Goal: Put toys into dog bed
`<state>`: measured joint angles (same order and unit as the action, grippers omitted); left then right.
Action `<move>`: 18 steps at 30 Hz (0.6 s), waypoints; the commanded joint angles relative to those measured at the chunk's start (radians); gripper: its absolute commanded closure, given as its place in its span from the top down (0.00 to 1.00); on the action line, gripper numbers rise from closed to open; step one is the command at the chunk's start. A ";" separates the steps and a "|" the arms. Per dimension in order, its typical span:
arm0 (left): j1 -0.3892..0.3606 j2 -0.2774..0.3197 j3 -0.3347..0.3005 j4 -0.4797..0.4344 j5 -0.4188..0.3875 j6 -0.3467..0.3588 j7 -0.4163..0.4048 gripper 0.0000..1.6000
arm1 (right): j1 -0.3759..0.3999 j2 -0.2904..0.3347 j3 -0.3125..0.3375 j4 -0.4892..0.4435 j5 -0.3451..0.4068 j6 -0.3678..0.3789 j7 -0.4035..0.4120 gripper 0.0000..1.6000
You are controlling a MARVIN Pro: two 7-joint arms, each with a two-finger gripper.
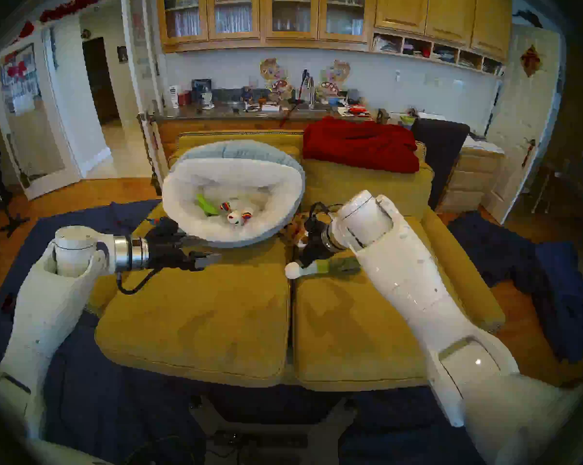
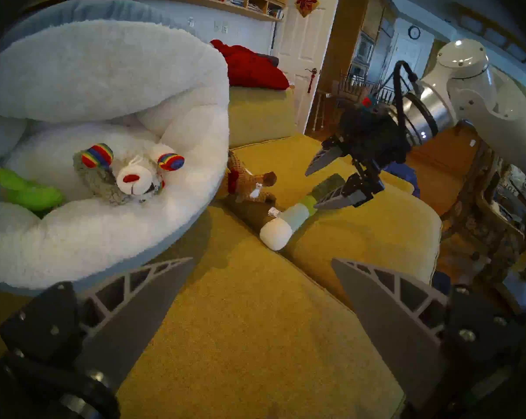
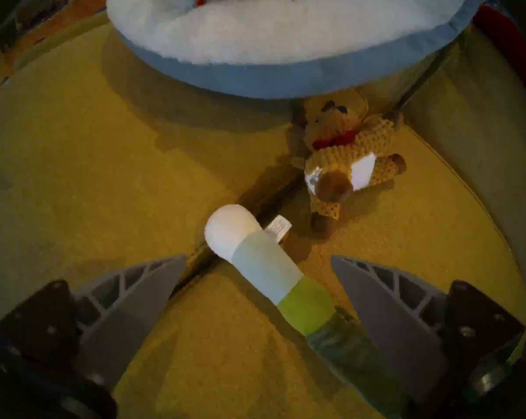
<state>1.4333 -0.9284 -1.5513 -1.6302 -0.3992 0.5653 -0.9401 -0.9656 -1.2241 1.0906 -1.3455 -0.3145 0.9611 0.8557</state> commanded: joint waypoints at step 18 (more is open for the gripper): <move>-0.026 -0.001 -0.023 -0.024 -0.012 -0.005 -0.001 1.00 | 0.214 -0.086 -0.094 0.268 -0.190 -0.001 0.062 1.00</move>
<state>1.4340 -0.9285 -1.5534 -1.6316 -0.3993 0.5653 -0.9411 -0.8524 -1.2941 1.0036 -1.1223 -0.4576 0.9608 0.8664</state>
